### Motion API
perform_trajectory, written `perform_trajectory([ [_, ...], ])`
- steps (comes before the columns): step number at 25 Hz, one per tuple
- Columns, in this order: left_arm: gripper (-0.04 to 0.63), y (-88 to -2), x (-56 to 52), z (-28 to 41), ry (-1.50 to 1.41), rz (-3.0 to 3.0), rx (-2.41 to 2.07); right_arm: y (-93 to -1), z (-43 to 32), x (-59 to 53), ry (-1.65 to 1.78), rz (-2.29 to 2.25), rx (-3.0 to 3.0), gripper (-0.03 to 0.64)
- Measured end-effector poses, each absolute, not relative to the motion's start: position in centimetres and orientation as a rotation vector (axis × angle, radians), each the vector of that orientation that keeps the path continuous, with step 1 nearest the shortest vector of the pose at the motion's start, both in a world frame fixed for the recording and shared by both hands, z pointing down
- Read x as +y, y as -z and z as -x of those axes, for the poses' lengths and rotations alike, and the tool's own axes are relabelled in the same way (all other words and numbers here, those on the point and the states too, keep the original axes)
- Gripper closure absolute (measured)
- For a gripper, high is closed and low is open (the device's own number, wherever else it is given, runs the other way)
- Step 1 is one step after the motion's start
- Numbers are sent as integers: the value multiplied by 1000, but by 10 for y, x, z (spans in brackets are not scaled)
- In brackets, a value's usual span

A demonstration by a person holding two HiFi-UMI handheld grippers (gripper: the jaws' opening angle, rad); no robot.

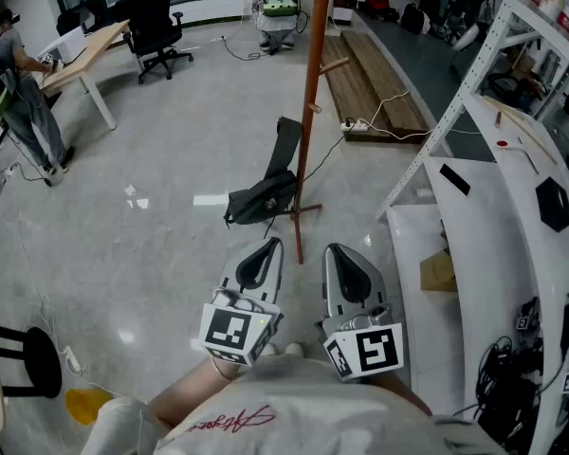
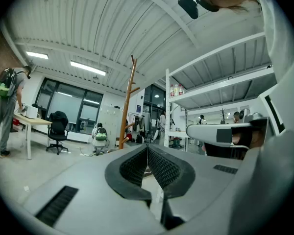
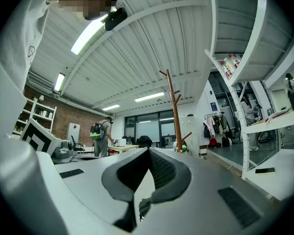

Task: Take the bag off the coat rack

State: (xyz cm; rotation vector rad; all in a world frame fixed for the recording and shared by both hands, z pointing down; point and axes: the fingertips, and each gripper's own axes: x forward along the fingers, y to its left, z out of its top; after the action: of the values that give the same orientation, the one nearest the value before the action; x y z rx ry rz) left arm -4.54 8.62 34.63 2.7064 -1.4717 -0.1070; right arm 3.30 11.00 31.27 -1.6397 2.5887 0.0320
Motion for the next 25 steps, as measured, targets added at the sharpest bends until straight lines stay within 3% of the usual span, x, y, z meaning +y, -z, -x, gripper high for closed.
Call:
perform_trajectory([
  [25,577,-347,87,43,104,-2701,-1481,-309,-32,116,-88,1588,2582,597],
])
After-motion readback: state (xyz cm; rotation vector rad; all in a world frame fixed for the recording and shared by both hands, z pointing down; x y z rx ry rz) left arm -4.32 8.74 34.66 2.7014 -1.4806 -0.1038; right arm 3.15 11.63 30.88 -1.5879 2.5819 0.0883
